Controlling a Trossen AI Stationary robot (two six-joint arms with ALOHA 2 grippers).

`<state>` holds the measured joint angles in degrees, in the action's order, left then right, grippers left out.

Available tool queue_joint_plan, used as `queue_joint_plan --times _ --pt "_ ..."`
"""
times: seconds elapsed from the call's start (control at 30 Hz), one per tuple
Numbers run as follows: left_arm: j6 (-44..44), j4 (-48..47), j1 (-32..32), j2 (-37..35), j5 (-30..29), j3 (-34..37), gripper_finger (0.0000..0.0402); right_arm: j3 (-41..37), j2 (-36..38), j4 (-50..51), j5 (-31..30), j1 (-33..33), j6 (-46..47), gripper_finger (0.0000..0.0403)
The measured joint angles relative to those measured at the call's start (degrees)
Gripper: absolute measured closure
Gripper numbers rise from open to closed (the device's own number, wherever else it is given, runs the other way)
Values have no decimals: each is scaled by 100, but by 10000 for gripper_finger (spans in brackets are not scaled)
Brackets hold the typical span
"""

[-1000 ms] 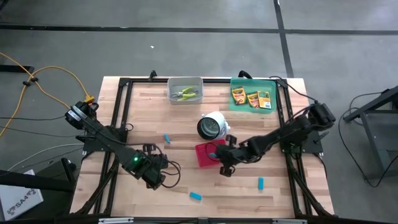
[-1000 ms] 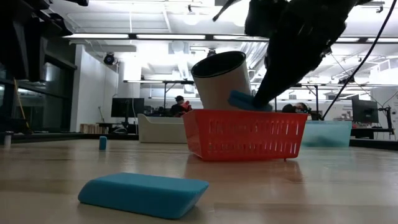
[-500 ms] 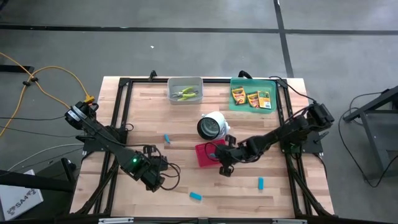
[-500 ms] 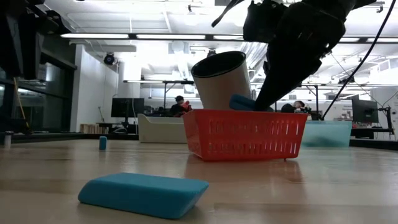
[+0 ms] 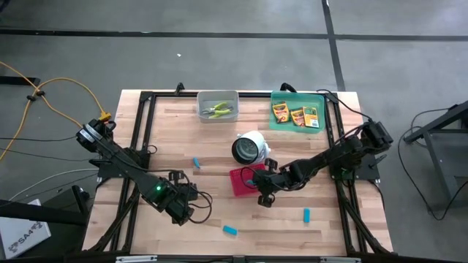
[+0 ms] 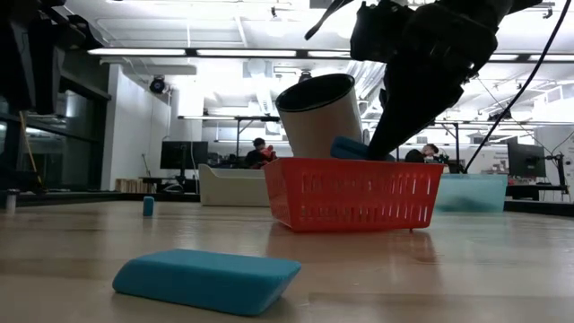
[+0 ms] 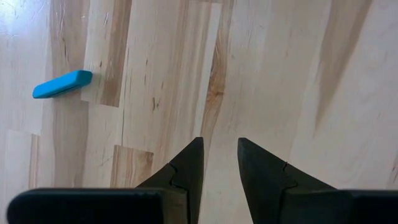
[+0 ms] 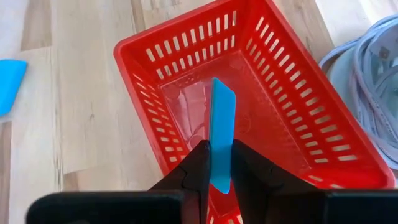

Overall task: Pick & Place School Supplies
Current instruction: Put the blue eraser into the red bin

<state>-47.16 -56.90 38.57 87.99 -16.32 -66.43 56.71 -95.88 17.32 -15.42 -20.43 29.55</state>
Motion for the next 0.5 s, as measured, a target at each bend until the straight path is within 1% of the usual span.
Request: queue_joint_plan --times 0.5 --pt "0 -2 0 0 0 -1 309 0 0 -44 91 68 -174 350"
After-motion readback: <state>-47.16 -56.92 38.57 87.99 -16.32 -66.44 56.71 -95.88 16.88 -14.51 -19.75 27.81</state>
